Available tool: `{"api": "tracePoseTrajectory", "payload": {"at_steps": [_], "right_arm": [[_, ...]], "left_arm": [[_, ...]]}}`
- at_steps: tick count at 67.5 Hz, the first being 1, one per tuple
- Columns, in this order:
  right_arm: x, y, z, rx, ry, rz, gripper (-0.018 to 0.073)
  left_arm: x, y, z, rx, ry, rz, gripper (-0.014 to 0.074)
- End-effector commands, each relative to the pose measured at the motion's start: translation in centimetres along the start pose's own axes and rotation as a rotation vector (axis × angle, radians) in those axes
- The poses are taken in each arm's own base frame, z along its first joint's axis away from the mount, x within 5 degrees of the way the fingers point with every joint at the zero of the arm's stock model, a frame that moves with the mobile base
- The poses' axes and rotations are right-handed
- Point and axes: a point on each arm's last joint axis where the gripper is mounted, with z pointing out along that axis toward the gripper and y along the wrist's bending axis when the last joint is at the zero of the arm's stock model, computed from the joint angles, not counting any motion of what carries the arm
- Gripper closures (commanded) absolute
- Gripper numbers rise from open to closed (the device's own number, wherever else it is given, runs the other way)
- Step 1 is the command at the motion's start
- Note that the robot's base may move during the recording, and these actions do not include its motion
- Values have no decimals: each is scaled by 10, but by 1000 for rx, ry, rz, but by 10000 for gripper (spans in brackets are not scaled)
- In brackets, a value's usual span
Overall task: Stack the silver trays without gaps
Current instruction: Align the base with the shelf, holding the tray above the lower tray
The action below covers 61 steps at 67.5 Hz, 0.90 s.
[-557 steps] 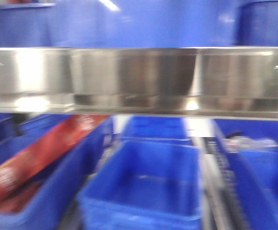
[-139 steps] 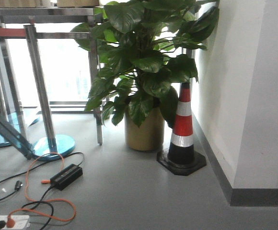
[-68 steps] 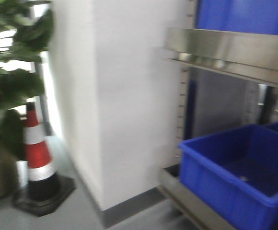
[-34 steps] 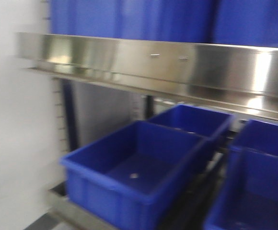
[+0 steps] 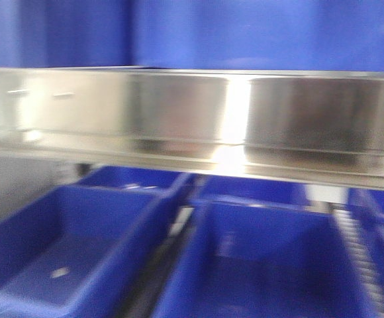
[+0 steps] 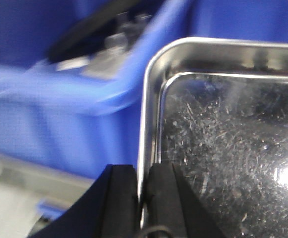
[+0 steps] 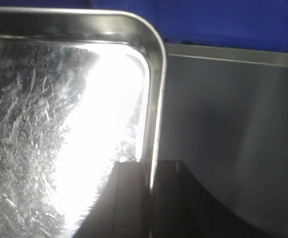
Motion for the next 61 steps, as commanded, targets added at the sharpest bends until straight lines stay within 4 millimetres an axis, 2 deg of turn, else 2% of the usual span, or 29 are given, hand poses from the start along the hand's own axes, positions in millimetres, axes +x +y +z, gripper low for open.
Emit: {"api": "tracePoseTrajectory", "payload": {"at_steps": [1, 61], "right_arm": [[-13, 23, -10, -240, -140, 11, 583], [-13, 23, -10, -240, -140, 11, 583]], "left_arm": [[-1, -15, -1, 112, -24, -1, 602], [-1, -15, -1, 112, -24, -1, 602]]}}
